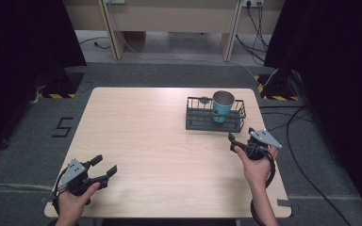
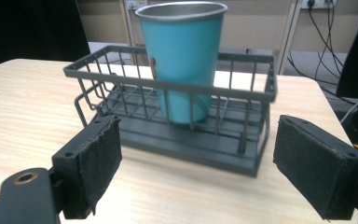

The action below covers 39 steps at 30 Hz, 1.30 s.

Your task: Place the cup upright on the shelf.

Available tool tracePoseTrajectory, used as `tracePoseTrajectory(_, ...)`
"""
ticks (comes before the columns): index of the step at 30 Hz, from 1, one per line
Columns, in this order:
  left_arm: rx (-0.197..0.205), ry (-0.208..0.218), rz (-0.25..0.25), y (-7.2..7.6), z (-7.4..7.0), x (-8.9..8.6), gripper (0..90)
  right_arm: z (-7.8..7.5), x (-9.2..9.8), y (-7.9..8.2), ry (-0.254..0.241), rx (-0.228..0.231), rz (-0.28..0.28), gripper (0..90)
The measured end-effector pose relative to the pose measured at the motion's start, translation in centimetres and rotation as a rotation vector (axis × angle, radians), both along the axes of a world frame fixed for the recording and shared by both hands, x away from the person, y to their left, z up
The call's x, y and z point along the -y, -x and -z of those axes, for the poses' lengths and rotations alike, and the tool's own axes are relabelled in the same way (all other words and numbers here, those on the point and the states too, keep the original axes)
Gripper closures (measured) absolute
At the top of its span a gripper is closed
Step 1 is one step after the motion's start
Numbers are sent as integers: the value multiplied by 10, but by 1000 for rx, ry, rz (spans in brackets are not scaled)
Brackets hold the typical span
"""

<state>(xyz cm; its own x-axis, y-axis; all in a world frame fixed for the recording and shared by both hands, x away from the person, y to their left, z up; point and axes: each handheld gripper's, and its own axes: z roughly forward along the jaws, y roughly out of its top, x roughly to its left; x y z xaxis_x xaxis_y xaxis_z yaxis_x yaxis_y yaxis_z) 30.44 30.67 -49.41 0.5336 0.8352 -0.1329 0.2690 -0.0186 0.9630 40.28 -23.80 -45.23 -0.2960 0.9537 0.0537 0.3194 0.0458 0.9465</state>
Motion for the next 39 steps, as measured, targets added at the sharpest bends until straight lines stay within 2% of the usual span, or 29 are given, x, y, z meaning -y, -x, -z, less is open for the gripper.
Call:
tracePoseTrajectory(6,0,-4,1,0,0,0,215,8,9,14,14,-6,10,160)
tracePoseTrajectory(17,1,-5,-1,0,0,0,215,25,19,36,4,-26,27,163)
tracePoseTrajectory(31,3,-3,9,0,0,2,215,41,22,51,3,0,45,171)
tracePoseTrajectory(39,4,-1,17,1,-1,3,215,41,21,54,-5,19,49,173)
